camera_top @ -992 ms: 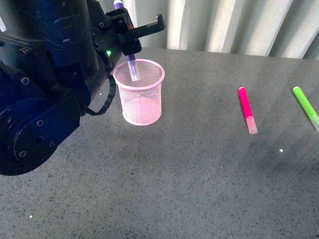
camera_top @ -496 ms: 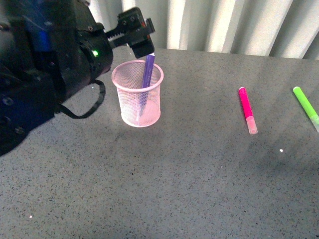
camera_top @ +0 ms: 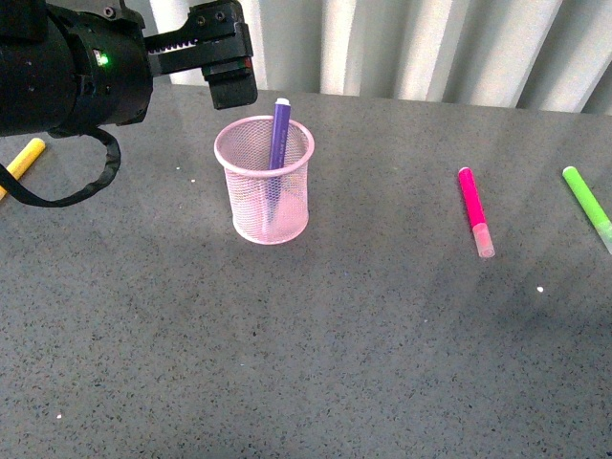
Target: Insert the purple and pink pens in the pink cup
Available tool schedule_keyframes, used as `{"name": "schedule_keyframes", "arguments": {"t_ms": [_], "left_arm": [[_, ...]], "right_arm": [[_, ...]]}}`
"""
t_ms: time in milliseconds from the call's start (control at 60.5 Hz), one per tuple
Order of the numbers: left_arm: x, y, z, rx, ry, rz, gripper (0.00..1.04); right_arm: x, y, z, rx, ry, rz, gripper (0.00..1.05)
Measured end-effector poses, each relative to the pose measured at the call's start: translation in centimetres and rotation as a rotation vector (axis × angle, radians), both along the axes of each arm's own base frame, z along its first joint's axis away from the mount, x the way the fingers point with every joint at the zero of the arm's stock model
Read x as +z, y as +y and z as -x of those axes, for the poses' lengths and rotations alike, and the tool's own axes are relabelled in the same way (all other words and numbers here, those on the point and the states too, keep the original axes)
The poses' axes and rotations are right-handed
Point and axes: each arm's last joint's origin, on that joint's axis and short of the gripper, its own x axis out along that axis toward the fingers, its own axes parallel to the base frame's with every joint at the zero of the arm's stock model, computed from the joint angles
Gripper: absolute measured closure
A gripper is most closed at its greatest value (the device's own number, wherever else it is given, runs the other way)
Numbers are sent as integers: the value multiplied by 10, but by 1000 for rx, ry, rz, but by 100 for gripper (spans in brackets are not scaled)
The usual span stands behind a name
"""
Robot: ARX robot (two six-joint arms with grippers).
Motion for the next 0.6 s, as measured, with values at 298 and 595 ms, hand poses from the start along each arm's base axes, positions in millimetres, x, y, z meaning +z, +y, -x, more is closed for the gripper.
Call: {"name": "schedule_keyframes", "arguments": {"t_ms": [298, 595], "left_arm": [[14, 48, 66, 37, -209, -98, 68], [20, 72, 118, 29, -217, -110, 101]], "right_arm": [[0, 0, 0, 0, 0, 0, 7], [0, 0, 0, -1, 0, 0, 7]]}}
